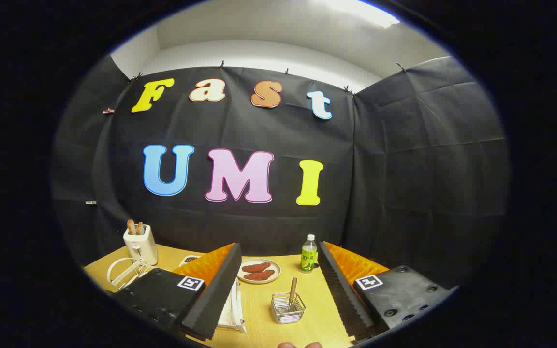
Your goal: Take the plate from the dish rack, then take the spoon from the basket and place it into the plate.
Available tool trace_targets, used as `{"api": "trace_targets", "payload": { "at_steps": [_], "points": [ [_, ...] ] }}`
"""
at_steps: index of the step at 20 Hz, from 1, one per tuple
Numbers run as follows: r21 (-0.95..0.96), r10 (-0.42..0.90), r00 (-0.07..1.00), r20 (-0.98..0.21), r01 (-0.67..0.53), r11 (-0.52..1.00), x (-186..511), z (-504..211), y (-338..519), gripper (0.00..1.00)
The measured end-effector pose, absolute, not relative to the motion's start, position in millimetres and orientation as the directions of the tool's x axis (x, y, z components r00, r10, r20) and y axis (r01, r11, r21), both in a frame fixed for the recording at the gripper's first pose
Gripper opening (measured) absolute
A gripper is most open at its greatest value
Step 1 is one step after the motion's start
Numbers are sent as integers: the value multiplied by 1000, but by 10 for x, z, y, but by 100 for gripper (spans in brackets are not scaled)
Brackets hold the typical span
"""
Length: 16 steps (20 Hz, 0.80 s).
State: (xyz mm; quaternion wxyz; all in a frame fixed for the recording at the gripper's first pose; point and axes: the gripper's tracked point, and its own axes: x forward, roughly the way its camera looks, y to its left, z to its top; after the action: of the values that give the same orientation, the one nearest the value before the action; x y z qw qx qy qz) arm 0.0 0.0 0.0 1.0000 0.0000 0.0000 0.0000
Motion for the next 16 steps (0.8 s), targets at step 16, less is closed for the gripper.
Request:
{"api": "trace_targets", "payload": {
  "at_steps": [16],
  "points": [
    [-5,17,998,-67,-17,1000,-97,-105,123,97]
  ]
}}
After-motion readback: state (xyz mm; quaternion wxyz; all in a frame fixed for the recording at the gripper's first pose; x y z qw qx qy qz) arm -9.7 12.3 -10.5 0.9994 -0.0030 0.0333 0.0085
